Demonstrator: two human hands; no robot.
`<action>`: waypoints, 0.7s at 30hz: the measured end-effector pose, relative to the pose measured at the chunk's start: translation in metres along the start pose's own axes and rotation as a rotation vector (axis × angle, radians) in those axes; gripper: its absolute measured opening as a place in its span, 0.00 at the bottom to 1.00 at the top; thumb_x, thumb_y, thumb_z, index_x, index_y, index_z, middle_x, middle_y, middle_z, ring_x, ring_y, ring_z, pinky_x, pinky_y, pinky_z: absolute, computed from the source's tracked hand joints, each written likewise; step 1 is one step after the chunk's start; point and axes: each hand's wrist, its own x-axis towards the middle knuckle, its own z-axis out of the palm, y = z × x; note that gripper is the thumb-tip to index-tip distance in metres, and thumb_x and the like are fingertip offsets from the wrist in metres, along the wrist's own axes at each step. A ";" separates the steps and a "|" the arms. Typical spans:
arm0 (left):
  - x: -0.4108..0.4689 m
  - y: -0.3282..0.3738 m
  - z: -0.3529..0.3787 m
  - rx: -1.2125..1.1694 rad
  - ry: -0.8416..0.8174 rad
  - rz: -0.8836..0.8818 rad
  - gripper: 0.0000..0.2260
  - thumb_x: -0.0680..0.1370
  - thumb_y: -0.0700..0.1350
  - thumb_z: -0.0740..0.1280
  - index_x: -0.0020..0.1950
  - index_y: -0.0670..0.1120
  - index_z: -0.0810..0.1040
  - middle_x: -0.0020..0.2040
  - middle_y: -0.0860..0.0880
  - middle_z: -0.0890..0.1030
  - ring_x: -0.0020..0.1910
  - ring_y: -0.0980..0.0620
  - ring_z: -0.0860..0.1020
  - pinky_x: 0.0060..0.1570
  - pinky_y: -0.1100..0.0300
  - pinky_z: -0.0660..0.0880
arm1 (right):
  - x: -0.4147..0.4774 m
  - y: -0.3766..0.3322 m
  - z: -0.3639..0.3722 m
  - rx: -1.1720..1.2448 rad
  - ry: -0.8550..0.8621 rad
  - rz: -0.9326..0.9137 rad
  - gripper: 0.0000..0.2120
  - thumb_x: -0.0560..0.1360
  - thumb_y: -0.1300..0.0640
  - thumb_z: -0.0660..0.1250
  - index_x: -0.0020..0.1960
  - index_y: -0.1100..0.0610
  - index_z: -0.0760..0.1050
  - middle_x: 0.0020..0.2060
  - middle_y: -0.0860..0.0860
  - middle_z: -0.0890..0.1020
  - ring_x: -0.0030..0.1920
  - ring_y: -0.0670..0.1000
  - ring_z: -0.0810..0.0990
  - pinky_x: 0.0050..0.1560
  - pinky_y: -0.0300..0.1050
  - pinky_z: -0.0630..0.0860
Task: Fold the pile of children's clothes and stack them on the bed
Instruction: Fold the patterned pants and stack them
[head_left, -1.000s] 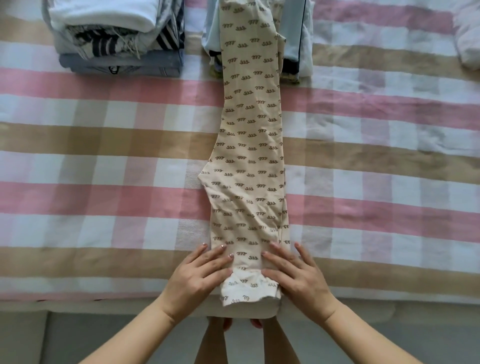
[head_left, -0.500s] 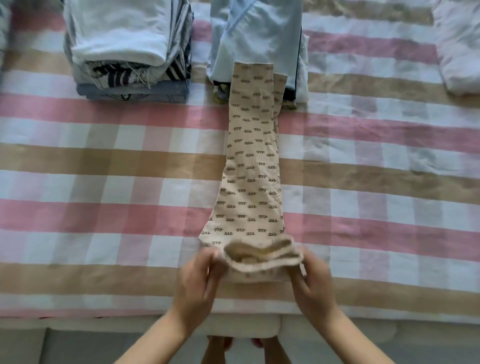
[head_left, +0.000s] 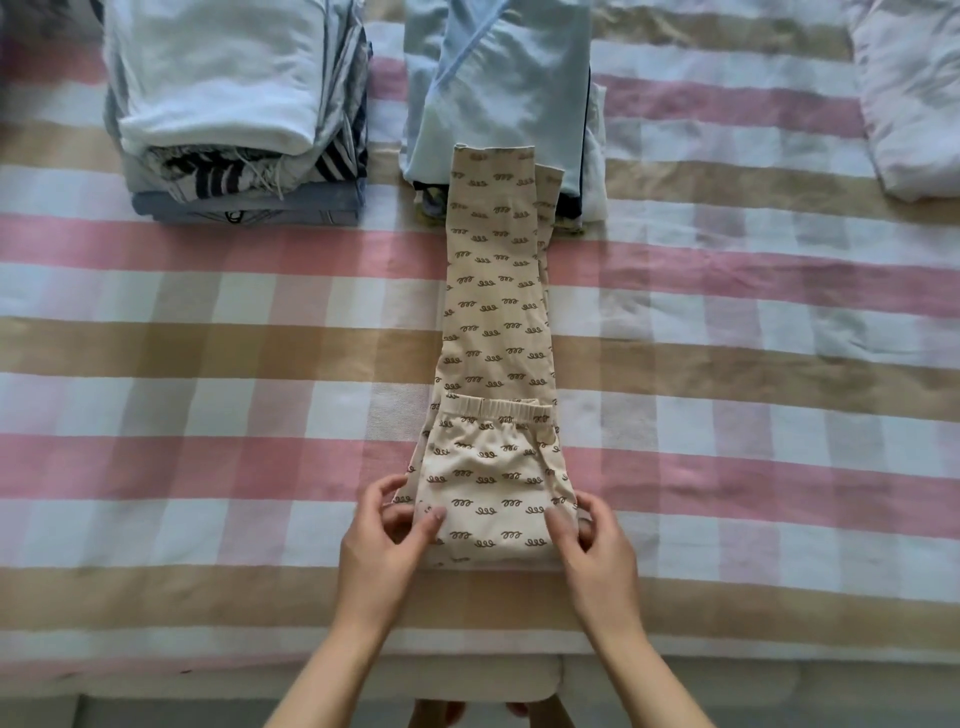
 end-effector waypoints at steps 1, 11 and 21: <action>-0.005 -0.003 0.003 0.024 0.008 0.022 0.15 0.71 0.46 0.72 0.54 0.54 0.72 0.35 0.52 0.82 0.39 0.65 0.79 0.39 0.75 0.71 | -0.005 0.002 0.002 0.004 0.008 0.001 0.07 0.74 0.51 0.67 0.50 0.46 0.72 0.38 0.41 0.81 0.40 0.36 0.79 0.38 0.28 0.72; -0.024 -0.010 0.017 0.288 0.048 0.066 0.13 0.75 0.42 0.68 0.58 0.43 0.73 0.35 0.57 0.77 0.34 0.61 0.76 0.30 0.71 0.68 | -0.011 0.009 0.007 -0.233 0.083 0.024 0.06 0.75 0.58 0.67 0.52 0.56 0.76 0.38 0.47 0.80 0.39 0.50 0.78 0.40 0.46 0.74; 0.047 0.036 0.032 0.163 0.083 0.184 0.16 0.73 0.45 0.71 0.58 0.43 0.74 0.39 0.49 0.80 0.38 0.49 0.79 0.36 0.57 0.76 | 0.070 -0.040 0.016 -0.263 0.010 -0.215 0.06 0.75 0.54 0.67 0.49 0.55 0.77 0.45 0.50 0.79 0.50 0.51 0.75 0.48 0.44 0.69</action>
